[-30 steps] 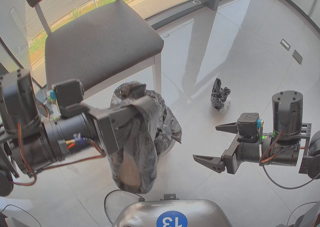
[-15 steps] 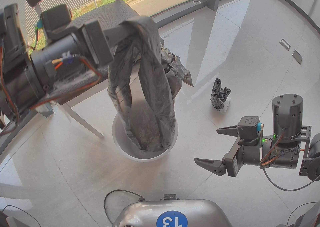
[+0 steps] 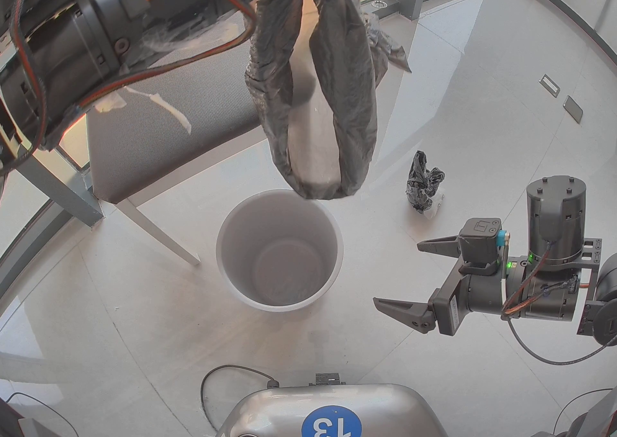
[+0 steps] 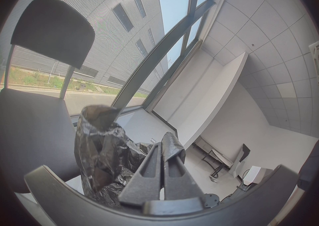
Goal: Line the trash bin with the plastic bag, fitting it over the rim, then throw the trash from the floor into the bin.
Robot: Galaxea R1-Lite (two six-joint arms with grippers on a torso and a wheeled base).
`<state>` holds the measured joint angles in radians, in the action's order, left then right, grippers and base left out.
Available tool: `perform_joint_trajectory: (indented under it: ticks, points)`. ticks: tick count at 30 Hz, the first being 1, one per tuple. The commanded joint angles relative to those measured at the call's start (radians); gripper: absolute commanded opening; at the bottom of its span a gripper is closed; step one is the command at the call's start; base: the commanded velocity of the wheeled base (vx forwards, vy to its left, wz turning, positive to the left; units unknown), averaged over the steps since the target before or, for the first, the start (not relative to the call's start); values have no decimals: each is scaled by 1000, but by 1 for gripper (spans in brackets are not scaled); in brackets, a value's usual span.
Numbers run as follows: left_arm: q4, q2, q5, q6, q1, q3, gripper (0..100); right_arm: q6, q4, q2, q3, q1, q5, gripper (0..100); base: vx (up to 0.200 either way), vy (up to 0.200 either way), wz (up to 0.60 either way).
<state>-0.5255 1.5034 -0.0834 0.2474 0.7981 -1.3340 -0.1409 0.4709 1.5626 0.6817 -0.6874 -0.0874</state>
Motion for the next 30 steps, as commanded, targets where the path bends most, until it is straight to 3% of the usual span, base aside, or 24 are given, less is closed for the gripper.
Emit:
perform_joint_trajectory:
  ticks: [1, 7, 11, 18, 25, 30]
  points:
    - [-1, 31, 1, 1, 32, -31, 0, 0, 2, -1, 24, 6, 2, 100, 0, 0, 0]
    - [-2, 35, 1, 15, 55, -50, 0, -3, -3, 24, 75, 20, 17, 100, 0, 0, 0]
    - [-1, 37, 1, 32, 75, -82, 0, -14, -1, 74, 131, 26, 61, 100, 0, 0, 0]
    - [-1, 37, 1, 33, 101, -105, 0, -17, -1, 123, 185, 14, 68, 100, 0, 0, 0]
    - [-2, 24, 14, 70, 128, -105, 0, -16, 0, 165, 256, 26, 150, 100, 0, 0, 0]
    - [-2, 21, 24, 75, 132, -100, 0, -14, 3, 165, 288, 34, 155, 100, 0, 0, 0]
